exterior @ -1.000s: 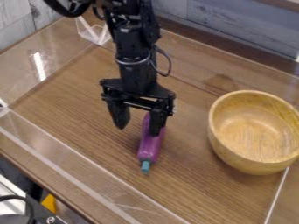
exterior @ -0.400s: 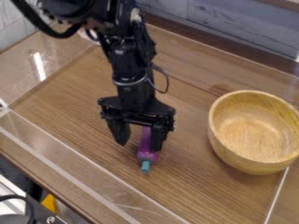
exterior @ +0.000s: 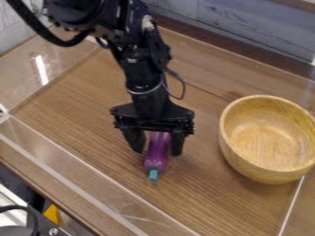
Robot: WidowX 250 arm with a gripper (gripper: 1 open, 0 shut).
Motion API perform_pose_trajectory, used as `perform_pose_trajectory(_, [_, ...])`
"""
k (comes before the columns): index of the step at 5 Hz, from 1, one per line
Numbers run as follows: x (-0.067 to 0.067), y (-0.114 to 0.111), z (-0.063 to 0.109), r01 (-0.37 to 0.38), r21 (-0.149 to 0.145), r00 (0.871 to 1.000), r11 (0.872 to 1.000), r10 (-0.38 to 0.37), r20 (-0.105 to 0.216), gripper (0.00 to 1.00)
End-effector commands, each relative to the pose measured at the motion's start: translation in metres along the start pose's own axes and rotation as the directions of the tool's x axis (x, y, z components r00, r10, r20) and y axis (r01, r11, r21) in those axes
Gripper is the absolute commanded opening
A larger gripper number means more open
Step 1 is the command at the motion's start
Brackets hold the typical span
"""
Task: Put the purple eggplant in the brown bowl
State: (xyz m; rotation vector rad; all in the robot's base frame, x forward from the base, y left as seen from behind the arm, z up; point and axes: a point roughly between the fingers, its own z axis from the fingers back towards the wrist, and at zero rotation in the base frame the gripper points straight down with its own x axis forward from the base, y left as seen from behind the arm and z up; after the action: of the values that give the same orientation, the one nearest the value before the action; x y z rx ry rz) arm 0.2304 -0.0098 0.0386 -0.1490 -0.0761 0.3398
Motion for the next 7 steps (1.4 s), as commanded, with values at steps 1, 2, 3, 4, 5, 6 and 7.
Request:
perform_pose_trajectory(1, [0.004,-0.004,-0.004,-0.014,-0.009,0.999,1.000,0.014,0.042,0.00])
perform_pose_trajectory(2, [0.003,-0.007,-0.012,-0.019,-0.009,0.998,1.000,0.019,0.060,1.00])
perform_pose_trajectory(3, [-0.004,-0.012,-0.008,0.003,-0.007,0.997,1.000,-0.003,0.075,1.00])
perform_pose_trajectory(4, [-0.010,-0.018,-0.006,0.021,-0.002,0.997,1.000,-0.021,0.079,1.00])
perform_pose_trajectory(5, [-0.015,-0.016,-0.001,0.070,0.001,0.995,0.998,-0.070,0.071,0.00])
perform_pose_trajectory(6, [-0.012,-0.019,0.001,0.047,0.011,0.997,0.999,-0.048,0.068,0.00])
perform_pose_trajectory(7, [-0.010,-0.022,0.003,0.026,0.025,0.998,0.999,-0.028,0.064,0.00])
